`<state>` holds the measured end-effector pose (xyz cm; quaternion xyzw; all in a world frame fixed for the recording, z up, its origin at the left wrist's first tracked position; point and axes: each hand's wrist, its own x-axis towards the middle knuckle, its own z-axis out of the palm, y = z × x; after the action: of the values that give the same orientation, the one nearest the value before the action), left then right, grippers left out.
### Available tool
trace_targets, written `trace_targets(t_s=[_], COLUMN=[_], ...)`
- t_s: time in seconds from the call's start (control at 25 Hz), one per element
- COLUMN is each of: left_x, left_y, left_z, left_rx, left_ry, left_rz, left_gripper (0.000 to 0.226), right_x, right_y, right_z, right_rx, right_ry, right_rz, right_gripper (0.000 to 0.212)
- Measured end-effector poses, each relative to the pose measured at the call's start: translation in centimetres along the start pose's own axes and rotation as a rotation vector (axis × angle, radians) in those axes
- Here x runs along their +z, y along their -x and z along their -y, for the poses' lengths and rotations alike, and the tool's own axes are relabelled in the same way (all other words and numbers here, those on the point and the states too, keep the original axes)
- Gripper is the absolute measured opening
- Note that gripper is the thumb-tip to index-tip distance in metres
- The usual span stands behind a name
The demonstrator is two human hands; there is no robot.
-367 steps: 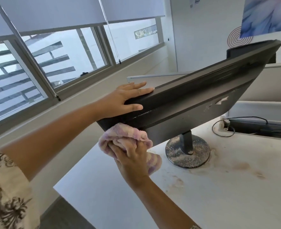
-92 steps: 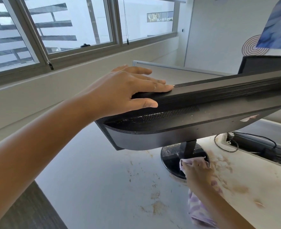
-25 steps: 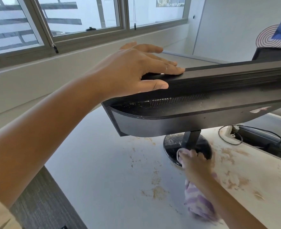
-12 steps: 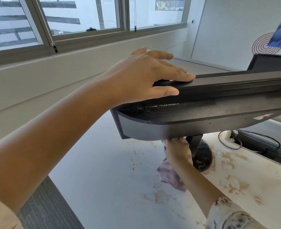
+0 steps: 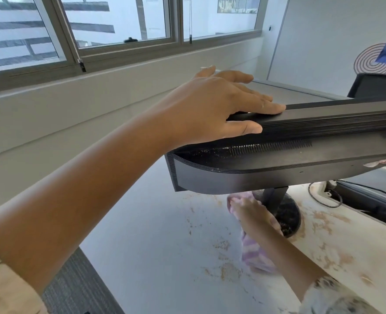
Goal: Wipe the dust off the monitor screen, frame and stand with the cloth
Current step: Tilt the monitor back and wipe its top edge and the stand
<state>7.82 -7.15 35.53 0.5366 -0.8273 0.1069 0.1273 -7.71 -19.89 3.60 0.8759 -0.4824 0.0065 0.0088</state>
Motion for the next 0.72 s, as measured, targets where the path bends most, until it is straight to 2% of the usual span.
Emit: trace_targets(t_s=[0.08, 0.16, 0.28, 0.36, 0.4, 0.48, 0.56, 0.64, 0.72], left_x=[0.1, 0.2, 0.0, 0.0, 0.0, -0.1, 0.1, 0.1, 0.0], left_y=[0.2, 0.4, 0.1, 0.0, 0.0, 0.1, 0.0, -0.2, -0.4], left_z=[0.2, 0.2, -0.3, -0.4, -0.3, -0.1, 0.1, 0.1, 0.1], left_rx=[0.000, -0.002, 0.000, -0.002, -0.001, 0.003, 0.011, 0.013, 0.023], left_ry=[0.001, 0.007, 0.008, -0.003, -0.011, -0.008, -0.003, -0.010, -0.027], left_rz=[-0.001, -0.003, 0.001, 0.009, 0.009, 0.003, -0.011, -0.017, -0.028], left_gripper=[0.043, 0.043, 0.043, 0.043, 0.044, 0.044, 0.044, 0.044, 0.045], right_x=[-0.1, -1.3, -3.9, -6.0, -6.9, -8.3, -9.5, -10.7, -11.8], right_y=[3.3, 5.7, 7.0, 7.2, 7.2, 7.4, 7.9, 8.7, 9.9], right_z=[-1.9, -5.0, -10.2, -12.9, -14.1, -16.0, -16.4, -15.7, -14.8], right_rx=[-0.045, -0.019, 0.249, 0.456, 0.520, 0.569, 0.545, 0.525, 0.523], right_ry=[-0.013, 0.010, 0.020, 0.170, 0.188, 0.140, -0.057, -0.318, -0.469], right_rz=[0.003, 0.111, 0.331, 0.402, 0.355, 0.127, -0.020, -0.055, -0.090], right_gripper=[0.031, 0.041, 0.046, 0.040, 0.036, 0.028, 0.030, 0.040, 0.050])
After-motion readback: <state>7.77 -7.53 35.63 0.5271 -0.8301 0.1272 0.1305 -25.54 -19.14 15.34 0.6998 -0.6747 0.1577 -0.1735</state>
